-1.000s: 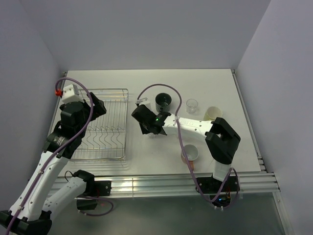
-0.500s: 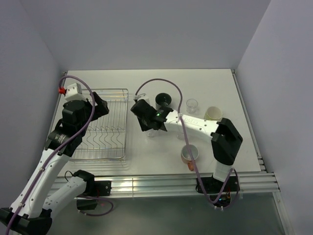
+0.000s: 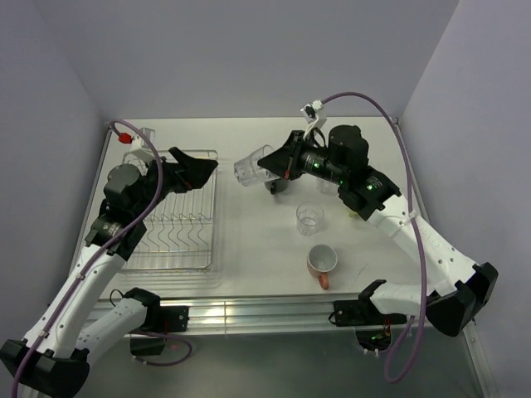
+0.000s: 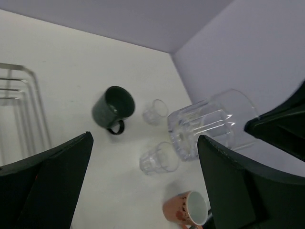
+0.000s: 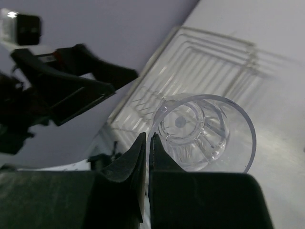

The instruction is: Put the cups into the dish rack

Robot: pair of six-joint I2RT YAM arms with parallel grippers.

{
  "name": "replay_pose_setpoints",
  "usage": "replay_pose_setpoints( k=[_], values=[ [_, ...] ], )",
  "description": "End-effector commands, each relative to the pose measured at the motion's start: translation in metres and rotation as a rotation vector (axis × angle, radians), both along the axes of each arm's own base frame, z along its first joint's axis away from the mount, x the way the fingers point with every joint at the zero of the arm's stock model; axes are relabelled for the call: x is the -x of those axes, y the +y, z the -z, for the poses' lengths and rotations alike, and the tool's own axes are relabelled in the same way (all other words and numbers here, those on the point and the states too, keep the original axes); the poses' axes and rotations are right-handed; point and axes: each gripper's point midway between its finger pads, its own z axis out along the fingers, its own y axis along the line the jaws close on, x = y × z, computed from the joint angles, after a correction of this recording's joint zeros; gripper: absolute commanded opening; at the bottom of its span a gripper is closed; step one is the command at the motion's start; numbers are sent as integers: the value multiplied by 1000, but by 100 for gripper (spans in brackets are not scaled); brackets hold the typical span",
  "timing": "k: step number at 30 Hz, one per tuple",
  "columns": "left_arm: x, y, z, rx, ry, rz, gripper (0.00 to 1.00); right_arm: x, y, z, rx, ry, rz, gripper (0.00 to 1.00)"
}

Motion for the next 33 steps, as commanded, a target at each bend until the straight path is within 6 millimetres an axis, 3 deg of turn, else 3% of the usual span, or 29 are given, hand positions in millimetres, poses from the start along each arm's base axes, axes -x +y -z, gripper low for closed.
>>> replay_pose_setpoints(
  k=[1,9,15,29,33],
  values=[
    [21,-34,-49,149,-194,229,99,39,22,-20,-182,24,-277,0],
    [29,-65,-42,219,-207,445,99,58,19,-46,-361,26,-393,0],
    [38,-73,-31,199,-200,532,99,62,21,-49,-399,46,-425,0],
    [96,-72,-50,277,-345,715,99,55,22,-49,-439,54,-418,0],
    [96,-70,-49,257,-338,706,99,52,19,-52,-454,46,-406,0]
  ],
)
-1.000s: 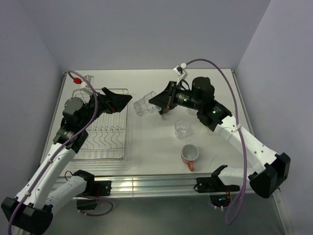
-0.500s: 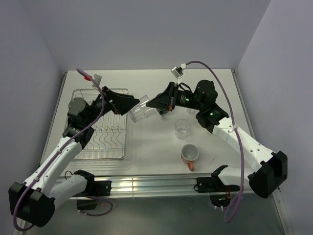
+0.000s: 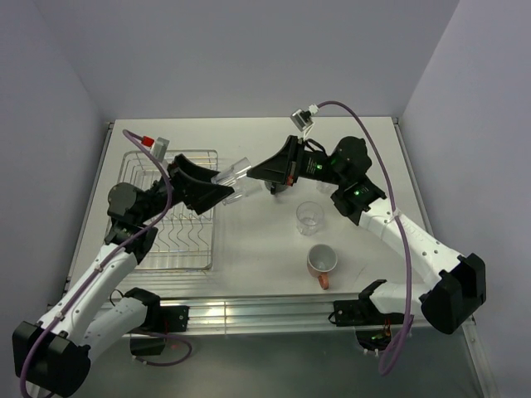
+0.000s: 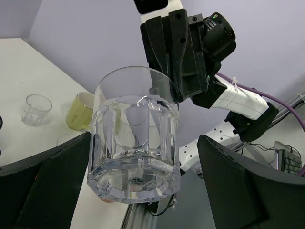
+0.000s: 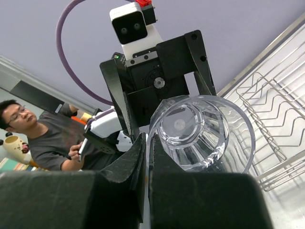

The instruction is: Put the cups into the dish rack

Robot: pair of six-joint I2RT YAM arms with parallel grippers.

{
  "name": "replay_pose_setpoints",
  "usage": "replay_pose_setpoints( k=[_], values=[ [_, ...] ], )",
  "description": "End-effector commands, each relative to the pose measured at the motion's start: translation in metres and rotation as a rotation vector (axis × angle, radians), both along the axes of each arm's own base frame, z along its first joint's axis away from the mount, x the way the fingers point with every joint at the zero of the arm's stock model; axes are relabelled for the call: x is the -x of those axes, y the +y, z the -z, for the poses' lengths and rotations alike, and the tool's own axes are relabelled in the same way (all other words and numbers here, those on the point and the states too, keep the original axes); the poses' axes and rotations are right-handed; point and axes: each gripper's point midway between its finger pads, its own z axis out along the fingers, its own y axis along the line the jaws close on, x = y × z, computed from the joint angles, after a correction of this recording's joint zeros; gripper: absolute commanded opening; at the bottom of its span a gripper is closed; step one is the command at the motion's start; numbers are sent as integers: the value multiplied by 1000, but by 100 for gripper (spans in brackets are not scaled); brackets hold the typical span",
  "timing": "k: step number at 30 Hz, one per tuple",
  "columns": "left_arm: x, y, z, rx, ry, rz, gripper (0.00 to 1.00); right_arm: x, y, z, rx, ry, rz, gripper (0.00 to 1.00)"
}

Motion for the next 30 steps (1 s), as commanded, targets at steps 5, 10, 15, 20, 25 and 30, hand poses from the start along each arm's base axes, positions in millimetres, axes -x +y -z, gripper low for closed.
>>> replay_pose_setpoints(
  k=[5,10,15,20,25,30],
  values=[
    [20,0,-14,18,-83,60,99,-5,-7,-24,-77,-77,36,0],
    [16,-1,-8,17,-54,64,99,-8,-6,-21,-77,-69,43,0],
    [11,-3,-2,12,-30,64,95,-10,-6,-22,-83,-71,46,0],
    [9,-5,1,6,-11,72,83,-13,-5,-20,-80,-71,52,0],
    [8,-7,3,0,0,85,65,-16,-4,-20,-77,-77,60,0],
    [8,-8,-4,5,3,96,22,-19,-4,-16,-60,-75,76,0]
  ],
)
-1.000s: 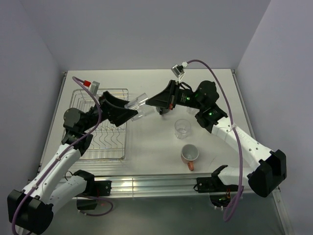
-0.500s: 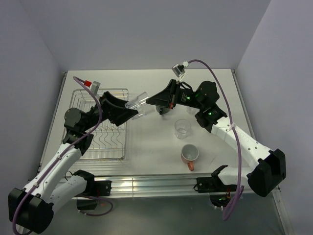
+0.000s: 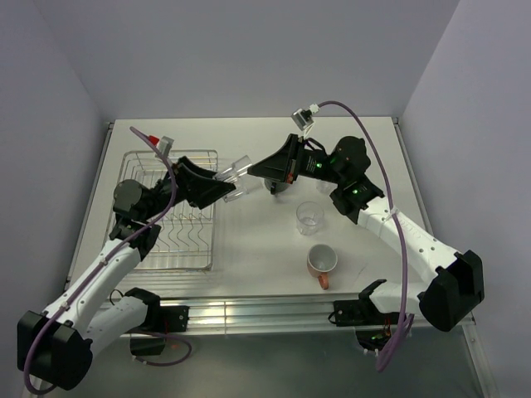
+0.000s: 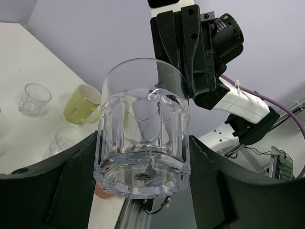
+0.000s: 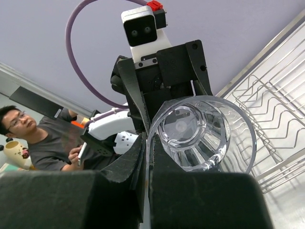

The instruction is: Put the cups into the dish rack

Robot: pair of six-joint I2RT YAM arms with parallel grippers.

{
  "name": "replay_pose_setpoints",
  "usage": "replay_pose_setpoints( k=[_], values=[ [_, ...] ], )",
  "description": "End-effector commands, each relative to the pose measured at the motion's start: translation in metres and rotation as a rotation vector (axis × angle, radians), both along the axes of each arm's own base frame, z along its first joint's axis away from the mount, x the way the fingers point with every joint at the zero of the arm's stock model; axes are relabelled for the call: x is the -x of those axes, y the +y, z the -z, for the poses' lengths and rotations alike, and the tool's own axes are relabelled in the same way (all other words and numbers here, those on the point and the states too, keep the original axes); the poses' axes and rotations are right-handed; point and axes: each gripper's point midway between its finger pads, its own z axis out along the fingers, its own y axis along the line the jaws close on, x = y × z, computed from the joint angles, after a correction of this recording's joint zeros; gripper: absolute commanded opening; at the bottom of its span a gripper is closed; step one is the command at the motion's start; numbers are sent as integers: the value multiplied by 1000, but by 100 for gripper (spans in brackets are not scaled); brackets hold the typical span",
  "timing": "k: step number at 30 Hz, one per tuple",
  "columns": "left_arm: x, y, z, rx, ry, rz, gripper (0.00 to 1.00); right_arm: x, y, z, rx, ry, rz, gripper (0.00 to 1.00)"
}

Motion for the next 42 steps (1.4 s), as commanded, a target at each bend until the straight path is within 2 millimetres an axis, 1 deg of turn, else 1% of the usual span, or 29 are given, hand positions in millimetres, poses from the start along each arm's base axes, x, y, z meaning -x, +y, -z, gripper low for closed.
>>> replay_pose_setpoints(
  k=[1,2,6,7,9,10,12,13,15,16,19,20,21,24,26,27,28,29,30,31,33,34,35,36,37,38,39,41,42],
  values=[
    [18,-4,-19,7,-67,83,5,-11,-4,-18,-41,-93,70,0],
    [18,-4,-21,10,-67,82,0,-13,-4,-16,-35,-87,79,0],
    [16,-2,-34,8,-90,55,0,-18,-4,-11,-12,-79,106,0],
    [13,-2,-31,-9,-60,43,0,-19,-5,-9,-3,-85,117,4],
    [11,1,-40,-19,-91,11,0,-24,-7,-5,16,-73,150,13],
    [10,1,-38,-35,-71,3,0,-26,-8,-4,28,-81,165,21],
    [8,4,-46,-43,-93,-30,0,-28,-11,1,50,-70,190,30],
    [6,4,-44,-56,-75,-39,0,-31,-13,0,56,-82,218,40],
    [3,6,-51,-64,-90,-62,0,-34,-17,4,77,-74,244,48],
    [3,7,-52,-67,-87,-69,0,-36,-19,5,84,-78,257,55],
    [-2,10,-55,-84,-83,-102,0,-42,-27,9,108,-73,296,62],
    [-6,10,-48,-112,-62,-117,0,-44,-30,11,119,-64,320,63],
    [-11,13,-54,-117,-62,-152,0,-47,-34,13,131,-63,342,63],
    [-27,24,-49,-189,-27,-236,0,-57,-54,20,164,-47,444,66],
    [-51,43,-39,-240,15,-357,0,-60,-67,27,220,-48,509,67],
    [-59,52,-44,-250,28,-406,0,-68,-76,30,245,-47,577,68],
    [-74,63,-26,-296,107,-463,0,-71,-82,31,281,-64,615,68],
    [-87,80,-20,-320,144,-531,0,-71,-90,38,320,-48,647,68],
    [-95,89,-23,-329,165,-574,0,-77,-98,40,345,-44,701,68],
    [-108,103,-5,-372,241,-647,0,-77,-103,40,368,-61,724,68],
    [-125,129,3,-408,293,-754,0,-79,-111,50,415,-46,756,68],
    [-133,138,20,-447,355,-786,0,-82,-116,51,437,-50,787,68],
    [-142,155,27,-475,382,-859,0,-83,-118,58,463,-39,794,68],
    [-147,164,28,-489,396,-896,0,-85,-123,61,484,-39,815,68],
    [-155,171,40,-516,434,-918,0,-87,-124,64,499,-35,820,68],
    [-158,187,50,-553,472,-976,0,-87,-125,70,522,-28,822,68],
    [-162,195,50,-569,483,-1010,0,-88,-127,73,539,-29,828,68],
    [-168,212,69,-641,537,-1048,0,-90,-130,80,572,-19,840,68],
    [-172,228,69,-669,550,-1119,0,-91,-131,83,587,-22,841,68]
  ],
)
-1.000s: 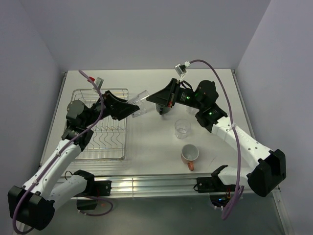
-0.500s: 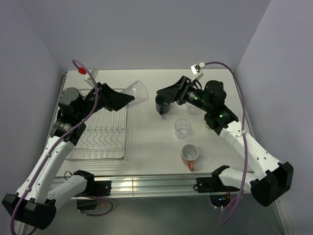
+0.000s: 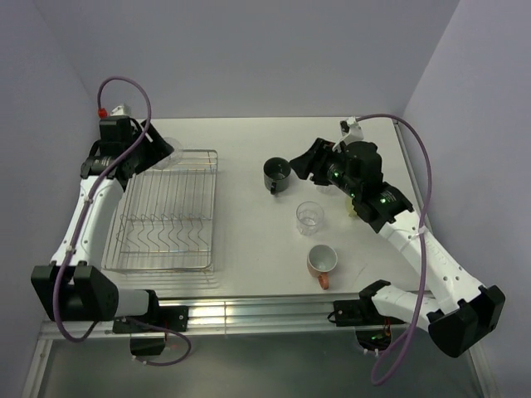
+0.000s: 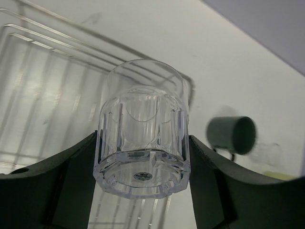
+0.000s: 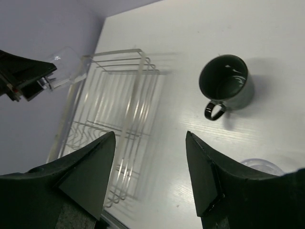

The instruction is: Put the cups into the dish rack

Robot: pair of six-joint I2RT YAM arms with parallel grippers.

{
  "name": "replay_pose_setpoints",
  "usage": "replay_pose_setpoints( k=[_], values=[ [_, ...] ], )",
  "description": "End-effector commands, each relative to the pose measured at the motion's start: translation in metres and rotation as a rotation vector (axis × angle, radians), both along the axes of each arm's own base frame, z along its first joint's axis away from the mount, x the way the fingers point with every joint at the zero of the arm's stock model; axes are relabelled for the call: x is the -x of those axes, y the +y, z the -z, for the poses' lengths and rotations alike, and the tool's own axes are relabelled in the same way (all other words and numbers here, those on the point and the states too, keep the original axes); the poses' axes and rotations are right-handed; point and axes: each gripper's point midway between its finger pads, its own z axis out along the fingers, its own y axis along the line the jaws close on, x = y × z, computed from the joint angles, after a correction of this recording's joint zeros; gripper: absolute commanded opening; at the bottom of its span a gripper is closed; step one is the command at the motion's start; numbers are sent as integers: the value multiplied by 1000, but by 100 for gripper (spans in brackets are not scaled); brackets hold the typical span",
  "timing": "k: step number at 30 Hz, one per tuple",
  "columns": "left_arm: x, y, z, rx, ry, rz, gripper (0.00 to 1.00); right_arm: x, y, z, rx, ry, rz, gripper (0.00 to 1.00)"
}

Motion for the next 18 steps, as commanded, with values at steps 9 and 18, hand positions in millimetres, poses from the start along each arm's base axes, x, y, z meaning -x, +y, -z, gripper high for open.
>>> replay_pose_setpoints(
  k=[9,18],
  values=[
    [-19,108,35,-219,202,-269,0,-13,-14,12,130,9,51,69],
    [-44,120,89,-206,347,-269,0,-17,-6,26,138,43,23,69]
  ],
)
